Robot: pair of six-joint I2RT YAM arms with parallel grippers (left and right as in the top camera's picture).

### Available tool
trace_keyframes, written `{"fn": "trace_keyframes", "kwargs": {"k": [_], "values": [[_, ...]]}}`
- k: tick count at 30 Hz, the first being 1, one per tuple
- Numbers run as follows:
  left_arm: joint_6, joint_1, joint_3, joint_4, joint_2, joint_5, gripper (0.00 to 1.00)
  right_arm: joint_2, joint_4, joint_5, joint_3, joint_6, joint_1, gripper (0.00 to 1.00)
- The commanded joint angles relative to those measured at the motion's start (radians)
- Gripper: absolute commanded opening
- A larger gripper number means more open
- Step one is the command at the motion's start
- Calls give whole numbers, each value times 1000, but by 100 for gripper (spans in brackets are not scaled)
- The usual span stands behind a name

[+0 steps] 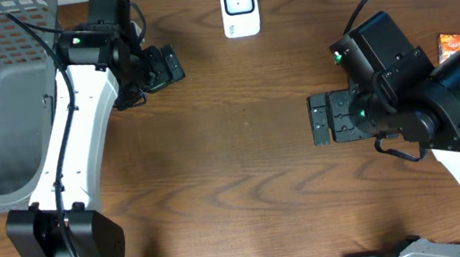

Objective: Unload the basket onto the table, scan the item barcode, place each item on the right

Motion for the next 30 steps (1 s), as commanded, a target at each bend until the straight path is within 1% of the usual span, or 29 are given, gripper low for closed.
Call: {"fn": "trace_keyframes", "kwargs": {"k": [1,5,9,11,15,19,26,30], "values": [[10,3,5,-2,2,-14,98,-9,4,-2,-16,-54,3,99],[10,3,5,-2,2,-14,98,-48,58,-2,-60,-126,-3,99],[10,3,5,-2,2,-14,98,-141,200,-6,-185,-164,-42,99],[10,3,5,-2,2,-14,98,-199,288,-30,-273,-206,-75,99],[10,3,5,-2,2,-14,98,-340,513,-138,-508,-328,-175,99],[10,3,5,-2,2,-14,98,-478,735,-252,-752,-381,-282,99],[10,3,5,-2,2,-14,98,-774,1121,-424,-1205,-396,-474,99],[10,3,5,-2,2,-14,98,-914,1329,-462,-1434,-395,-529,99]]}}
